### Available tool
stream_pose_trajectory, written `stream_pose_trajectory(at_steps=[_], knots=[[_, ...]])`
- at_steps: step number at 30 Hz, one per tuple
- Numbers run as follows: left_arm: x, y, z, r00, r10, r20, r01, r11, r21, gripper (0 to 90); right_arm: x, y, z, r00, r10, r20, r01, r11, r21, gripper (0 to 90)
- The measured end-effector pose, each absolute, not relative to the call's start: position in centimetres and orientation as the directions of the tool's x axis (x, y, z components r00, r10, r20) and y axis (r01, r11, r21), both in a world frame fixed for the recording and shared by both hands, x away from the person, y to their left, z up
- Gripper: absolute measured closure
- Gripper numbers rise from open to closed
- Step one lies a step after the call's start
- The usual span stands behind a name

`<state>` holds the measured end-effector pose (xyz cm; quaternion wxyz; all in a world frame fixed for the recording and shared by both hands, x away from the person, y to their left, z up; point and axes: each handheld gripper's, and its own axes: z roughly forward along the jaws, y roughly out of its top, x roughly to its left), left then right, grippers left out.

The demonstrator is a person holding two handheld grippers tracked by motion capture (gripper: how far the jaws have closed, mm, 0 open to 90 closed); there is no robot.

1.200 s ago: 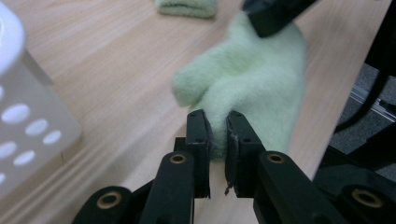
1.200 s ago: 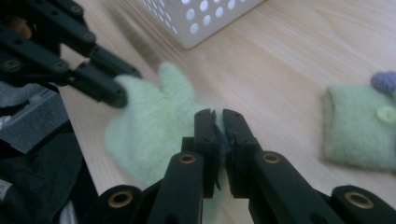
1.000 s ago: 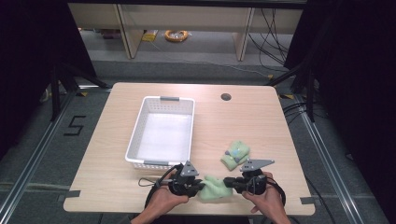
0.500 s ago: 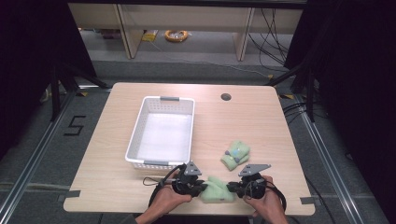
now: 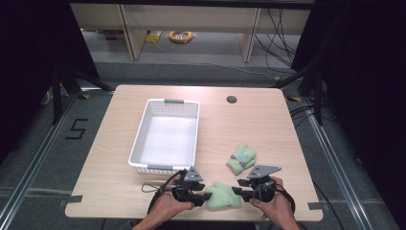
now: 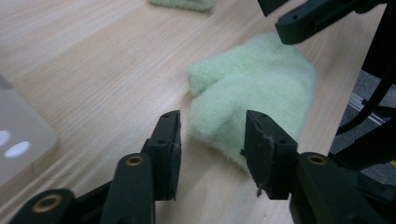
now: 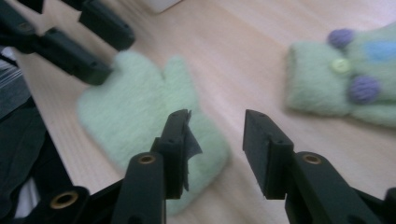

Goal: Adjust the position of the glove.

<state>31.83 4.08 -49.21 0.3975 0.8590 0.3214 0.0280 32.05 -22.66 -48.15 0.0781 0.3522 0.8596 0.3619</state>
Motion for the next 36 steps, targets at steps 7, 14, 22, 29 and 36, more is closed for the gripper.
stream_pose_trajectory(at_steps=[7,14,22,29,36], knots=[[30.6,4.9,-48.4,0.778,0.582,-0.237,0.548,-0.444,0.709,44.2,33.1,-23.1,-46.8,-0.710,0.696,0.102,0.549,0.457,0.700,58.1],[29.0,6.2,-48.1,0.762,0.594,-0.259,0.563,-0.408,0.719,41.8,37.3,-23.2,-46.1,-0.657,0.749,0.088,0.579,0.426,0.695,59.5],[28.1,7.5,-48.4,0.755,0.598,-0.269,0.573,-0.403,0.713,39.8,40.9,-22.3,-47.0,-0.599,0.798,0.061,0.639,0.431,0.638,58.0],[28.1,7.8,-48.4,0.753,0.594,-0.282,0.581,-0.400,0.709,39.6,41.7,-21.9,-47.6,-0.566,0.822,0.064,0.669,0.412,0.618,55.3],[28.2,8.0,-48.4,0.750,0.597,-0.284,0.583,-0.393,0.712,39.5,42.4,-22.1,-48.3,-0.577,0.816,0.043,0.674,0.445,0.590,53.1]])
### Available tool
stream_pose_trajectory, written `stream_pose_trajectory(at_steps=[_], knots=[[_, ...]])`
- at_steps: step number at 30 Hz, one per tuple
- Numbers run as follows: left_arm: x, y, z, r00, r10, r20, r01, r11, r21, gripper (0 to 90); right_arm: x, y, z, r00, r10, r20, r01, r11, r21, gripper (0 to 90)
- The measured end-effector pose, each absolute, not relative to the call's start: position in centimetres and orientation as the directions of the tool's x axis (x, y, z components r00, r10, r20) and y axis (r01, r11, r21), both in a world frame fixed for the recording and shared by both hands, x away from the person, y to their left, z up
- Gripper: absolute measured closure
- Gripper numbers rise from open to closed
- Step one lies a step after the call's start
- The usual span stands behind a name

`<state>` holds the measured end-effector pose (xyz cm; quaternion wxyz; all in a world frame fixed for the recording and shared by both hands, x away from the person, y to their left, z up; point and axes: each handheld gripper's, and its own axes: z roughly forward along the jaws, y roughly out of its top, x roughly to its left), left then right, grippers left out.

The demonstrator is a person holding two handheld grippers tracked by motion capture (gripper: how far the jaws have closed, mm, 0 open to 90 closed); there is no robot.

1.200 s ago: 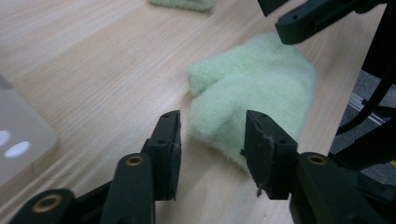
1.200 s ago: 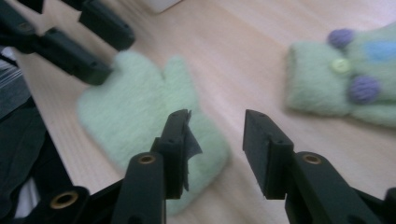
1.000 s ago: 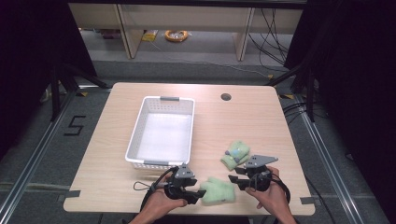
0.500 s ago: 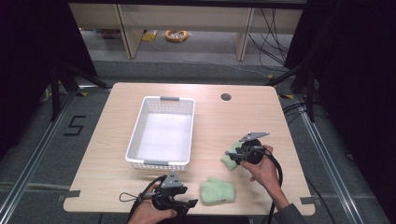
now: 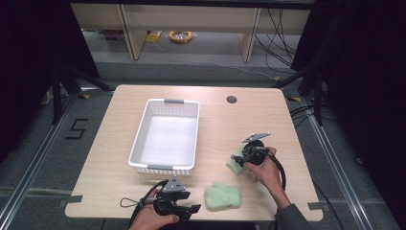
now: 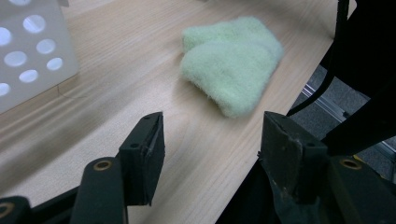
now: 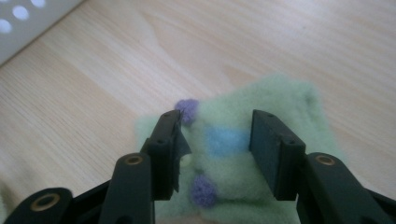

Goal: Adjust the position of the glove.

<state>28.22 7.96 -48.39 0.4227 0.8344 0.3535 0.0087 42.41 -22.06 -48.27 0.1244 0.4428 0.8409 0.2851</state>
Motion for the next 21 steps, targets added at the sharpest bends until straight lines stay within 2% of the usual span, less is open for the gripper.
stream_pose_trajectory(at_steps=[1,3,9,12,15,17,18,21], knots=[[28.22,7.99,-48.40,0.752,0.596,-0.284,0.581,-0.394,0.712,39.6,42.55,-21.86,-48.64,-0.567,0.821,0.068,0.685,0.424,0.592,52.6],[28.21,8.01,-48.49,0.750,0.597,-0.284,0.583,-0.394,0.711,38.6,42.79,-21.84,-48.86,-0.591,0.805,0.046,0.673,0.460,0.579,53.0],[28.18,8.07,-48.85,0.744,0.610,-0.275,0.587,-0.400,0.704,34.4,42.79,-22.07,-48.99,-0.583,0.809,0.078,0.689,0.441,0.576,56.8],[28.19,8.27,-48.82,0.751,0.613,-0.244,0.575,-0.427,0.698,32.0,42.70,-22.28,-49.09,-0.590,0.804,0.082,0.685,0.444,0.578,61.8],[28.17,8.34,-48.92,0.750,0.618,-0.235,0.571,-0.425,0.702,29.0,42.75,-22.62,-49.16,-0.604,0.795,0.059,0.667,0.464,0.583,73.4],[28.05,8.28,-49.03,0.736,0.631,-0.245,0.578,-0.397,0.713,27.9,42.75,-22.62,-49.21,-0.603,0.796,0.059,0.665,0.460,0.588,75.8],[28.15,8.54,-48.98,0.752,0.618,-0.229,0.566,-0.427,0.705,27.7,42.77,-22.55,-49.38,-0.602,0.796,0.056,0.656,0.454,0.603,77.1],[28.15,8.75,-48.98,0.739,0.628,-0.245,0.576,-0.399,0.714,27.3,42.74,-22.60,-49.22,-0.624,0.781,0.025,0.642,0.494,0.586,80.8]])
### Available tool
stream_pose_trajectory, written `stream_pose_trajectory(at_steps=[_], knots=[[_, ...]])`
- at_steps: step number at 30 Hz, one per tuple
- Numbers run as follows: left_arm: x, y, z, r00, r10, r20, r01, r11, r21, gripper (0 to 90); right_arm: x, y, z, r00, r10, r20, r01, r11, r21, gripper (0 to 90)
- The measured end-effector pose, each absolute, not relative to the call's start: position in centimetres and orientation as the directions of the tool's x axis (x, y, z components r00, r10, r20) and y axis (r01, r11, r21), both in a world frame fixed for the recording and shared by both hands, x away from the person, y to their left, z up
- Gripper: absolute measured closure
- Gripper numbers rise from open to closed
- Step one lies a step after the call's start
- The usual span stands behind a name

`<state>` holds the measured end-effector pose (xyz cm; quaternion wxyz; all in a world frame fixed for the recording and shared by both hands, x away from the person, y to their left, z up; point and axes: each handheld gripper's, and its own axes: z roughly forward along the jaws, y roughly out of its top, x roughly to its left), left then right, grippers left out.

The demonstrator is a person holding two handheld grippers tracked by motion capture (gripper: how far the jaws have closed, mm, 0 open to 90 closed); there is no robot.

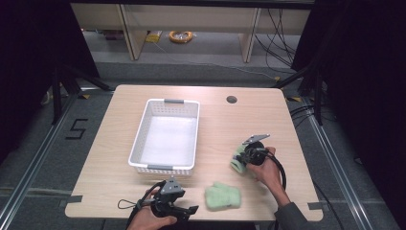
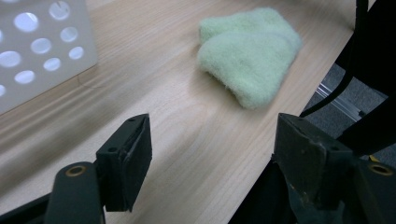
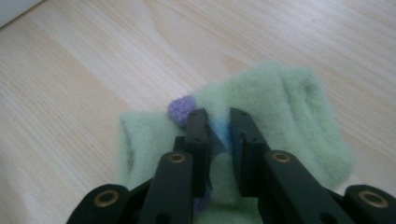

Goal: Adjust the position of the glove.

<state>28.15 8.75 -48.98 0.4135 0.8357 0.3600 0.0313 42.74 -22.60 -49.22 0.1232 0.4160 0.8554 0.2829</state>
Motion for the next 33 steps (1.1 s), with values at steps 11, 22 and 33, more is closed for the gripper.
stream_pose_trajectory(at_steps=[11,22,33], knots=[[28.1,9.3,-49.2,0.738,0.630,-0.241,0.577,-0.405,0.709,27.6,42.4,-22.4,-48.7,-0.647,0.762,-0.010,0.585,0.505,0.635,85.2],[28.3,9.9,-49.2,0.728,0.644,-0.234,0.581,-0.399,0.710,28.6,39.5,-22.7,-44.7,-0.733,0.680,-0.026,0.475,0.539,0.695,85.2],[28.5,10.3,-49.2,0.708,0.664,-0.241,0.593,-0.373,0.714,28.7,35.4,-20.1,-42.7,-0.857,0.515,-0.029,0.333,0.595,0.732,85.0]])
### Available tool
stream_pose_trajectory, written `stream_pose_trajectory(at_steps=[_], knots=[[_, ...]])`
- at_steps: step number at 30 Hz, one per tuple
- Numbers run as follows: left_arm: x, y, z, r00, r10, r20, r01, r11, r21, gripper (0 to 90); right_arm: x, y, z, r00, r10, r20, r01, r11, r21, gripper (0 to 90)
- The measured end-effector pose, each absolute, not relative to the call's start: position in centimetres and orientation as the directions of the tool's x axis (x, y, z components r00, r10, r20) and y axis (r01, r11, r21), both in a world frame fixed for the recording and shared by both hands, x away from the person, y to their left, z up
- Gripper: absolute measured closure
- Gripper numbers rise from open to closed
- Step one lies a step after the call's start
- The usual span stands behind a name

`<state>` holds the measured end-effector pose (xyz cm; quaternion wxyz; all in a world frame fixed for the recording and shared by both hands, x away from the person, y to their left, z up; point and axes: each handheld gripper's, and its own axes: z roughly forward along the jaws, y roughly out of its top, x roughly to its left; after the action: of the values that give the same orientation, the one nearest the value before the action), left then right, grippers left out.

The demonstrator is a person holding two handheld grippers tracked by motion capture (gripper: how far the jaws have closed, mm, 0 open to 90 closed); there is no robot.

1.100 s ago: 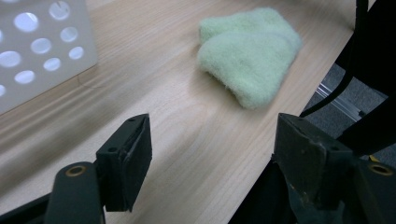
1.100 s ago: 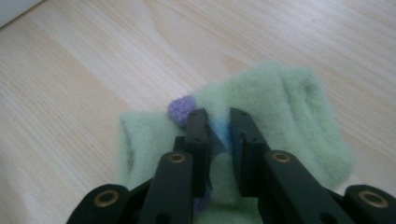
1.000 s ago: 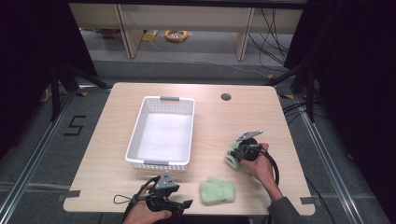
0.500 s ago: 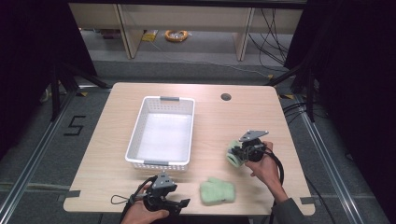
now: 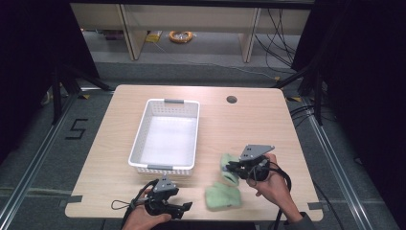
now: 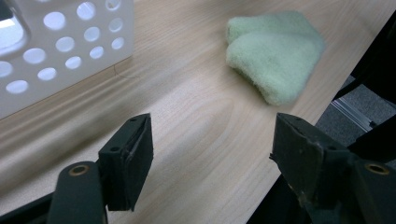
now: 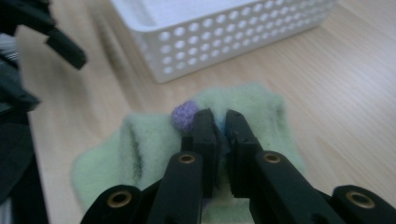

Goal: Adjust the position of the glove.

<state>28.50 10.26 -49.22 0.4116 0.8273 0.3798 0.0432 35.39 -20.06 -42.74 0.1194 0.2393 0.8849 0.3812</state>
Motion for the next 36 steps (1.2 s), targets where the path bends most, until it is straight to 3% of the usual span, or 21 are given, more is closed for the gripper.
stream_pose_trajectory(at_steps=[4,12,20,31,36], knots=[[28.6,10.3,-49.2,0.706,0.666,-0.241,0.593,-0.371,0.714,28.7,34.5,-19.2,-42.8,-0.893,0.447,-0.050,0.276,0.632,0.725,84.9],[28.6,10.4,-49.4,0.711,0.664,-0.234,0.593,-0.386,0.707,28.8,33.0,-18.4,-44.3,-0.913,0.406,-0.034,0.270,0.666,0.695,84.6],[28.6,10.2,-49.4,0.710,0.664,-0.233,0.592,-0.385,0.708,28.8,32.1,-17.8,-46.0,-0.953,0.304,-0.016,0.216,0.713,0.667,83.9],[28.7,9.8,-48.9,0.718,0.654,-0.239,0.585,-0.381,0.716,28.9,31.6,-18.1,-47.3,-0.956,0.292,0.010,0.224,0.711,0.667,79.5],[29.1,8.8,-47.9,0.711,0.648,-0.275,0.588,-0.333,0.737,30.0,31.3,-18.4,-47.1,-0.938,0.343,0.039,0.277,0.679,0.680,68.6]])
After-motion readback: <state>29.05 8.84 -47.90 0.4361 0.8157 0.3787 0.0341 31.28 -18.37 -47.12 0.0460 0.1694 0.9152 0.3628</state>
